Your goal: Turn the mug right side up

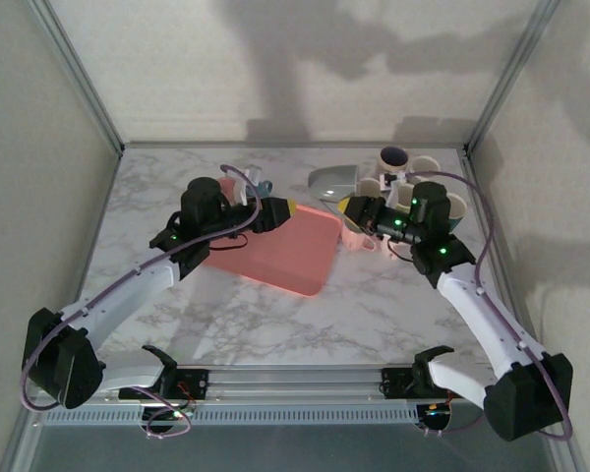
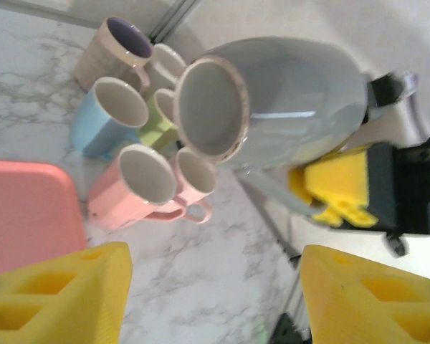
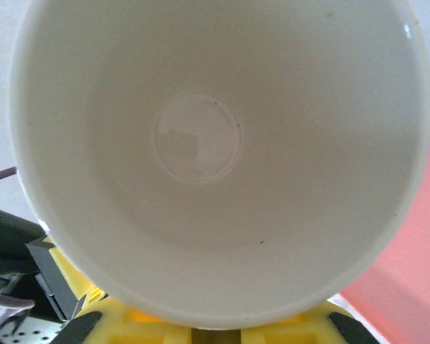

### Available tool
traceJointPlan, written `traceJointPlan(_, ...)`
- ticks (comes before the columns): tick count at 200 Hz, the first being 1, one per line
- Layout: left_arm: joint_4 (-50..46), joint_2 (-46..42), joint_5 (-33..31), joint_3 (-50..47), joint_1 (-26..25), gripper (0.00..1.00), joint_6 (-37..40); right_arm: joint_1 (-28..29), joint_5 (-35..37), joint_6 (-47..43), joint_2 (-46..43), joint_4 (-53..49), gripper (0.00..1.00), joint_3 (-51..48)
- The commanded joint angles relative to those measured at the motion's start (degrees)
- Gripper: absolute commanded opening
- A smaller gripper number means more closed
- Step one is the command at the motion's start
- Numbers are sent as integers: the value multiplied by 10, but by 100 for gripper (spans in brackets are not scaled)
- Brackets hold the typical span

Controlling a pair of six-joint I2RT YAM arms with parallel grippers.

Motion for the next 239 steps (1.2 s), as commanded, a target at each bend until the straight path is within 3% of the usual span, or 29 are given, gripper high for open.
traceJointPlan(1,-64,-12,1,22,3,64,113,-26,53,-133,-40,-175,0,63)
traceJointPlan(52,-117,-1,3,34,3,63,223,-48,289,-275,-61,-462,0,149)
traceJointPlan(128,-102,33,22,32,2,63,268,-61,571,-268,18,-582,0,180)
traceJointPlan(239,-113,58,17,34,2,64,295,-139,551,-288,150,-440,0,117)
